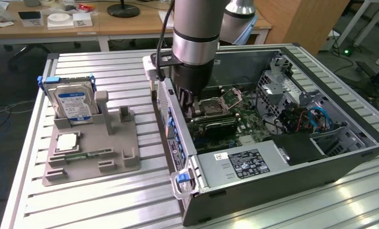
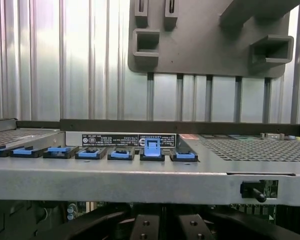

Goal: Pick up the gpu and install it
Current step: 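Press down on the gpu until it lock into place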

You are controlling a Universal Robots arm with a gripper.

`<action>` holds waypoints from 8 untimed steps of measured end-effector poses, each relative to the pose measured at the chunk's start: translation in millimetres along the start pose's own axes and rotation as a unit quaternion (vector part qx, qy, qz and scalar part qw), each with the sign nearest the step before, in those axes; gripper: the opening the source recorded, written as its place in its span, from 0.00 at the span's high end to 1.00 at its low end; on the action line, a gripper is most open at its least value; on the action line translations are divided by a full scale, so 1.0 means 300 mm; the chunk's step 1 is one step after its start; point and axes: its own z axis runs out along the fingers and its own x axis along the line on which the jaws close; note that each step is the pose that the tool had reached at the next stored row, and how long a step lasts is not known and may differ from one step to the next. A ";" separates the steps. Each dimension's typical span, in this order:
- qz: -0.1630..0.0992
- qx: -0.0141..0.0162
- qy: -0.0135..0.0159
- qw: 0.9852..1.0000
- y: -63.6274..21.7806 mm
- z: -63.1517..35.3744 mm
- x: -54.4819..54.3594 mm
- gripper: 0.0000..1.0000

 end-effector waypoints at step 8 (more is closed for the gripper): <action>0.000 0.000 0.000 1.000 -0.003 -0.058 -0.002 0.89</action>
